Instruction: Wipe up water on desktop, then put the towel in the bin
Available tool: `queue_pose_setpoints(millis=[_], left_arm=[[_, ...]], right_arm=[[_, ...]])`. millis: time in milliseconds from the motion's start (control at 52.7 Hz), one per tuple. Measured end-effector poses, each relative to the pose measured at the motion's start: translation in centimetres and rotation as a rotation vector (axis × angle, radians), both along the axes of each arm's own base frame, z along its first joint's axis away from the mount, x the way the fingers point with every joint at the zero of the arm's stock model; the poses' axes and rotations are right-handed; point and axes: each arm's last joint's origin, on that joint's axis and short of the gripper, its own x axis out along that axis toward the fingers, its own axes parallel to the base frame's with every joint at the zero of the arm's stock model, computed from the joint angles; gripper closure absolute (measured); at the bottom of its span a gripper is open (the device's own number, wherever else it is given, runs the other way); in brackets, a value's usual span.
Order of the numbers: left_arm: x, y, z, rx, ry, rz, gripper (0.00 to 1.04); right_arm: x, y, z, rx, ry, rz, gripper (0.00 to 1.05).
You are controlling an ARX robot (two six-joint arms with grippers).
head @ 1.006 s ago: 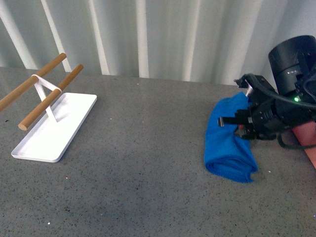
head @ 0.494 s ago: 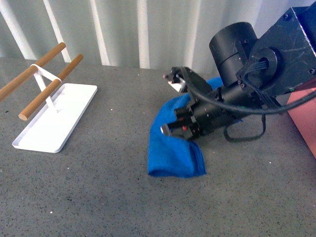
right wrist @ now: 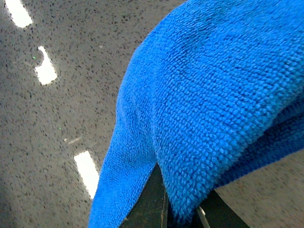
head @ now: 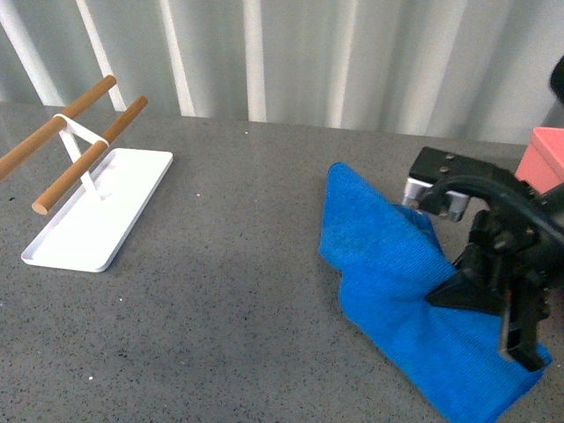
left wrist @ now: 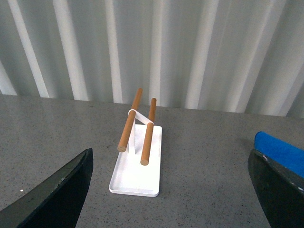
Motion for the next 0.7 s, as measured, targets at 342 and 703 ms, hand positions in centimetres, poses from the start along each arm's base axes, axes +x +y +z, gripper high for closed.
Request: queue_pose_setpoints(millis=[342,703], left_arm=[[0.0,0.0,0.0,0.0,0.0,0.0,0.07],[0.0,0.0,0.0,0.0,0.0,0.0,0.07]], right_arm=[[1.8,-5.4,1.9,-0.078,-0.11,-0.077,1.01],[5.6,-6.1,6.0,-0.086,-0.296,-0.179,1.01]])
